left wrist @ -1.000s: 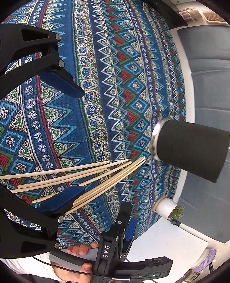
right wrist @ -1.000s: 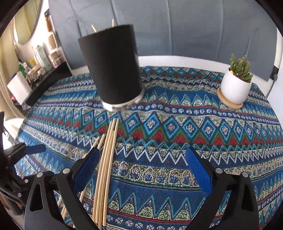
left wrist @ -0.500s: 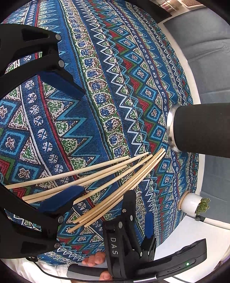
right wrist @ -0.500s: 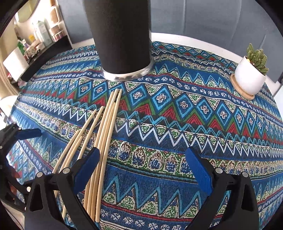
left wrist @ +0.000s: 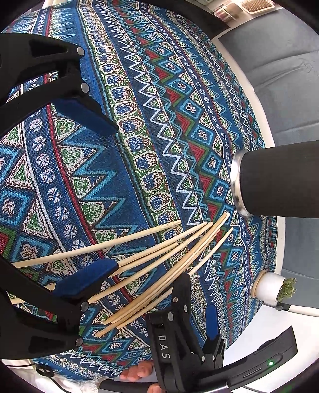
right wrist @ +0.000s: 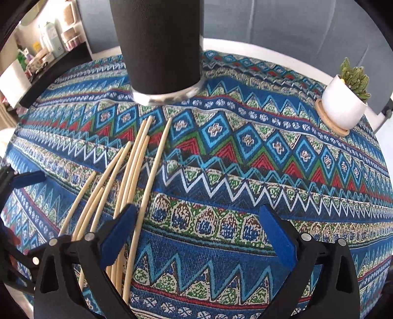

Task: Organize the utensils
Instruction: 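Grasp another wooden stick with the left tool while the right tool grasps one too, then lift the left tool's stick over the black holder while the right tool carries its stick there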

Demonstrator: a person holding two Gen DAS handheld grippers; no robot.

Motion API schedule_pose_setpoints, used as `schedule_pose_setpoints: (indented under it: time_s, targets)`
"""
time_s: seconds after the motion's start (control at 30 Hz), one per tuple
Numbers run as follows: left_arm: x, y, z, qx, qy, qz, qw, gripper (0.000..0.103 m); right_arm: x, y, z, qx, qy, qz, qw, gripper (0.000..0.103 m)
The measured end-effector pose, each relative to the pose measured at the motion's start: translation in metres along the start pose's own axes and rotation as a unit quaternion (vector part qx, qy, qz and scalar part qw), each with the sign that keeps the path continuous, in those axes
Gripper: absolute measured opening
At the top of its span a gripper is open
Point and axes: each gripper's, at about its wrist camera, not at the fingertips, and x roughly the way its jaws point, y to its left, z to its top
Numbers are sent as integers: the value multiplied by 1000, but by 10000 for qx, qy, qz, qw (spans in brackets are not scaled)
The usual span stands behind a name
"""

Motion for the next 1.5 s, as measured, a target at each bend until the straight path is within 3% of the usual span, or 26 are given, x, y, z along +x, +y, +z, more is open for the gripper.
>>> schedule_pose_setpoints:
  time_s: [0.53, 0.6, 0.67, 0.7, 0.77, 0.87, 0.97, 1.1, 1.5]
  targets:
    - [-5, 4, -11, 210, -436, -101, 9988, 95, 3, 3, -1, -321, -317, 211, 9988, 94]
    - [-9, 10, -14, 110, -493, -35, 9987, 80, -1, -1, -5, -364, -368, 253, 9983, 86]
    - [-13, 18, -15, 13, -543, 32, 9985, 65, -9, -7, -8, -390, -459, 274, 9978, 52]
    - [-14, 22, -16, 18, -552, 43, 9985, 57, -12, -12, -8, -350, -476, 257, 9979, 44]
    - [-17, 29, -18, -14, -561, 53, 9984, 45, -14, -20, -7, -282, -476, 186, 9983, 19]
    - [-18, 40, -20, -104, -610, 165, 9979, 21, -16, -30, -8, -204, -484, 133, 9985, 7]
    - [-19, 49, -24, -98, -699, 314, 9970, 12, -16, -36, -9, -185, -546, 19, 9983, 5]
    - [-19, 61, -24, -180, -708, 408, 9965, 7, -15, -40, -9, -9, -595, 56, 9982, 5]
    - [-24, 105, -25, -825, -692, 338, 9936, 5, -40, -69, -11, 519, -747, 159, 9957, 5]
